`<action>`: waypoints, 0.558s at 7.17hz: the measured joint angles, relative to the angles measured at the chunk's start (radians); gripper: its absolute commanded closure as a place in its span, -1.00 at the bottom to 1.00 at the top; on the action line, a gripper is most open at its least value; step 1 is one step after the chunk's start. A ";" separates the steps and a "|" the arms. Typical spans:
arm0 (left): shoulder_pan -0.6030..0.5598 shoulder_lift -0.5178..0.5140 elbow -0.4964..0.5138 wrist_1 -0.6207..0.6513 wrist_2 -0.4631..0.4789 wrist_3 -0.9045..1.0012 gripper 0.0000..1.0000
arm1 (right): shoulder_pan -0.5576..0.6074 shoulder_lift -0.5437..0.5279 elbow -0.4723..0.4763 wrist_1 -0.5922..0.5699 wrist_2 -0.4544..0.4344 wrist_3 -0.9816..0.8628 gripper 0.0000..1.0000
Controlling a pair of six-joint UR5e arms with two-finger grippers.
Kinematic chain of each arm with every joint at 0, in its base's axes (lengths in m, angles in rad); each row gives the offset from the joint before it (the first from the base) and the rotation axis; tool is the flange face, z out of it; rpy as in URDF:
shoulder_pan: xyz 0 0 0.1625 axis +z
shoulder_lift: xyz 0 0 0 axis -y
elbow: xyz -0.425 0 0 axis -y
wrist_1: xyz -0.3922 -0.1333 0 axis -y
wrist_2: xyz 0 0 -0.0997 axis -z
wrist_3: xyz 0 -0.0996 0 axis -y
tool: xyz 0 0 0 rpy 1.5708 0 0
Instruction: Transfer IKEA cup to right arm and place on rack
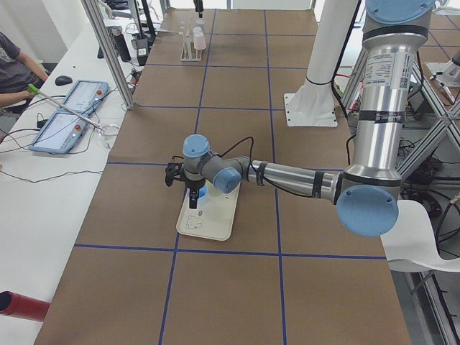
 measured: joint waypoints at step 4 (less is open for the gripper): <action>0.040 -0.003 0.023 -0.003 -0.021 -0.001 0.93 | -0.001 -0.002 0.003 0.001 0.005 0.011 -0.99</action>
